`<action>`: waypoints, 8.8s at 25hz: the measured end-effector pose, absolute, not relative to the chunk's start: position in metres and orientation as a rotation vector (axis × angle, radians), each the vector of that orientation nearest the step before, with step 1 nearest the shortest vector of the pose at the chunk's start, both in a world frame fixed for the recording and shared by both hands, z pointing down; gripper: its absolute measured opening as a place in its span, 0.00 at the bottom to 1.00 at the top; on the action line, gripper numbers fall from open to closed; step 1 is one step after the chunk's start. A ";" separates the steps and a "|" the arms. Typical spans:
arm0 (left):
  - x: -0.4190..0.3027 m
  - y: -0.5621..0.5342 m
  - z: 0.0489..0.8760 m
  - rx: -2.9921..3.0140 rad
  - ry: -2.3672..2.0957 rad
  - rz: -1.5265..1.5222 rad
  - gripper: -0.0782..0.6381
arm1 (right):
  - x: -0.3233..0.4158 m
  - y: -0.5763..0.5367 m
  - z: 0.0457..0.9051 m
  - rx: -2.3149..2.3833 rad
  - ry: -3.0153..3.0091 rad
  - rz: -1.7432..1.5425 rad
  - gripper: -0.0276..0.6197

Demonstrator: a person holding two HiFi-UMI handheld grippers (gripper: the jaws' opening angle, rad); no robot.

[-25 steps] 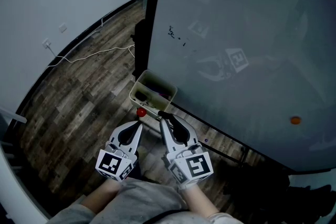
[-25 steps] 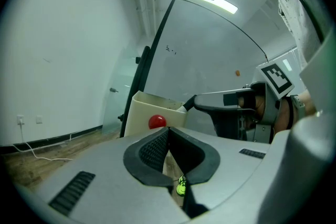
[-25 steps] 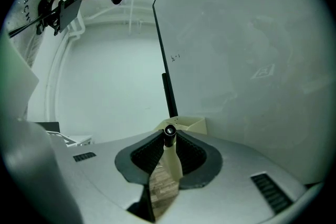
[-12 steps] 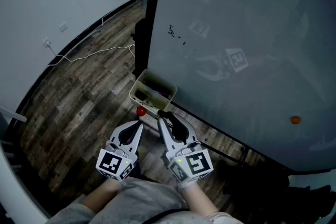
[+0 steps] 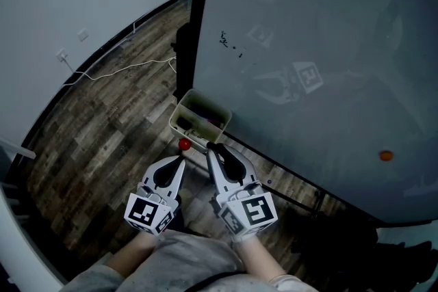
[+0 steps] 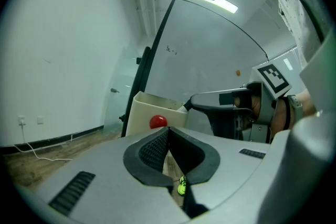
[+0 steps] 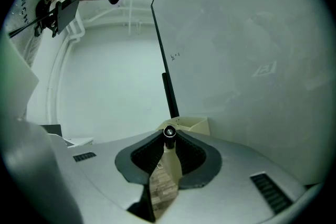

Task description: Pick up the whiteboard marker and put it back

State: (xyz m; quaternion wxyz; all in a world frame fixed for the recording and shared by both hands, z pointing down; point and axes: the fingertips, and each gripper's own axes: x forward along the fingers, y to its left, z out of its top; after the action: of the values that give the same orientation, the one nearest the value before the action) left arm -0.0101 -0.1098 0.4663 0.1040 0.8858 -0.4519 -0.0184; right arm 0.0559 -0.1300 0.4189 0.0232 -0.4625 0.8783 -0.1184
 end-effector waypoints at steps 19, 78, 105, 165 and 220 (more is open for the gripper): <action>-0.027 -0.111 0.439 2.638 -1.381 -0.099 0.13 | 0.060 -0.127 0.385 -1.434 2.778 -0.232 0.16; -0.018 -0.116 0.379 2.722 -1.272 -0.256 0.13 | 0.078 -0.107 0.325 -1.351 2.761 -0.147 0.16; -0.017 -0.121 0.384 2.721 -1.288 -0.213 0.13 | 0.079 -0.112 0.337 -1.335 2.755 -0.215 0.16; -0.031 -0.148 0.444 2.622 -1.257 -0.101 0.13 | 0.066 -0.133 0.395 -1.412 2.788 -0.393 0.16; -0.032 -0.131 0.459 2.572 -1.232 -0.095 0.13 | 0.055 -0.113 0.411 -1.403 2.824 -0.385 0.20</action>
State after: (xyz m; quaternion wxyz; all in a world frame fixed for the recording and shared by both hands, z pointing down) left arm -0.0319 -0.1310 0.4592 0.1437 0.8919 -0.4275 -0.0329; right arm 0.0552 -0.1126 0.4114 -0.0177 -0.4415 0.8889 -0.1213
